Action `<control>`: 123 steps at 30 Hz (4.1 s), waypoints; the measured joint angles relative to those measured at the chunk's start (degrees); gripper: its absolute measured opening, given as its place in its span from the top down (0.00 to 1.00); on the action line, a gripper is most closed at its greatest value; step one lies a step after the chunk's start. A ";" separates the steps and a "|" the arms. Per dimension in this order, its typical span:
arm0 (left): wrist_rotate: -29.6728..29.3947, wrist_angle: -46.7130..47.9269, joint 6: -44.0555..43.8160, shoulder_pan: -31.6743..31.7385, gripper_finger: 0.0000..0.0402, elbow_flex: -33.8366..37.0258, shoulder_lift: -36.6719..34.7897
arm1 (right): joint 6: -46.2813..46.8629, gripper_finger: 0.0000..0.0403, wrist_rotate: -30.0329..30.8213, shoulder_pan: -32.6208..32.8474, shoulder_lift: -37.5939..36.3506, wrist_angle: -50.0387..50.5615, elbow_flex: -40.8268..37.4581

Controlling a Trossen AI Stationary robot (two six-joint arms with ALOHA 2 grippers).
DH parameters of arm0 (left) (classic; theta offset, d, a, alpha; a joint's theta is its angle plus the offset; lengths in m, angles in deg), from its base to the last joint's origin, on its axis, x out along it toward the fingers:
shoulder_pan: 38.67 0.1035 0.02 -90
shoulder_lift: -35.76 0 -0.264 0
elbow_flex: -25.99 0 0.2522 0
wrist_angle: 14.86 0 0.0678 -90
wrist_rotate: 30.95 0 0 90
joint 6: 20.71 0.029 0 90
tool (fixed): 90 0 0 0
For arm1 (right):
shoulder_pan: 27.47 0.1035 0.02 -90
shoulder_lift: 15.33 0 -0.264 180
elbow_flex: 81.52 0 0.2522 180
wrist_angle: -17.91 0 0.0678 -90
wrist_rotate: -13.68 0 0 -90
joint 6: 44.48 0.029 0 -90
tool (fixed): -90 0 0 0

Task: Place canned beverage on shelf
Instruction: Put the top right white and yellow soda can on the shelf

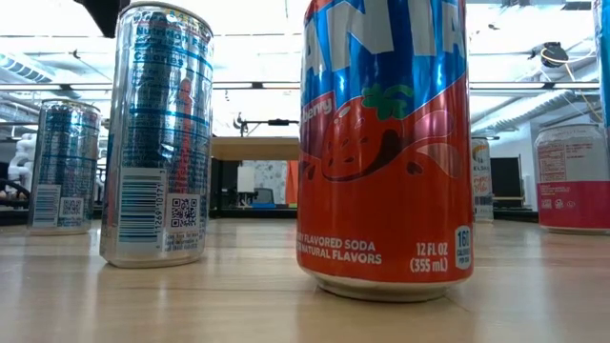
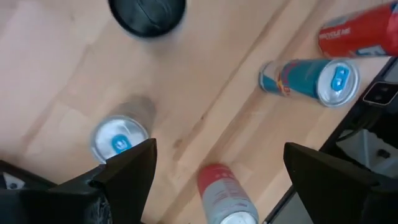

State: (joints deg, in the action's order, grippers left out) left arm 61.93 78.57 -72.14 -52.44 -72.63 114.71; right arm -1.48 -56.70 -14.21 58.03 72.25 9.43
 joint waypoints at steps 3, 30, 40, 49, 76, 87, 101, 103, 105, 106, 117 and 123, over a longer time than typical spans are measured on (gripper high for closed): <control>-0.01 -1.83 3.74 3.07 0.13 0.00 -0.42 | -2.10 1.00 1.32 -0.01 0.00 0.00 0.00; -0.65 -5.75 5.69 15.35 0.13 -0.02 -0.36 | 27.77 0.79 -12.43 -6.34 -4.40 29.67 1.69; -0.27 -11.38 5.51 16.01 0.13 -0.02 -0.34 | 18.57 0.65 -8.54 -21.22 -4.42 31.63 18.60; -1.47 -15.82 0.60 13.64 0.13 -0.02 -0.32 | 6.71 0.64 -4.69 -36.88 -3.99 37.77 21.70; -5.49 -16.29 0.66 15.04 0.13 -0.02 -0.49 | -4.91 0.20 -1.54 -54.46 6.04 40.05 21.31; 1.67 -16.23 3.98 16.17 0.13 -0.02 -0.71 | -5.24 0.19 -1.91 -57.20 7.16 33.97 12.86; 3.33 -16.18 8.78 16.98 0.13 -0.04 -0.80 | 0.24 0.19 -6.44 -57.22 1.77 29.24 1.02; 3.75 -16.18 8.91 17.38 0.13 -0.04 -0.80 | -0.04 0.19 -6.23 -57.20 1.77 29.51 0.69; 3.84 -16.19 8.91 17.67 0.13 -0.04 -0.80 | -0.15 0.19 -6.19 -57.54 1.77 29.46 0.03; 3.88 -16.18 8.91 17.67 0.13 -0.04 -0.80 | -0.17 0.19 -6.17 -57.91 1.77 29.42 -0.34; 3.99 -16.20 8.90 17.67 0.13 -0.04 -0.78 | -0.79 0.19 -6.38 -59.80 1.78 25.56 -6.67; 3.99 -16.20 8.86 17.67 0.13 -0.04 -0.78 | -0.64 0.19 -6.47 -60.05 1.79 22.02 -10.23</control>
State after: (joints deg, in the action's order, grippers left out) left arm 65.92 62.36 -63.27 -34.77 -72.67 113.93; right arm -2.12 -63.17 -74.26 59.82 94.26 -0.80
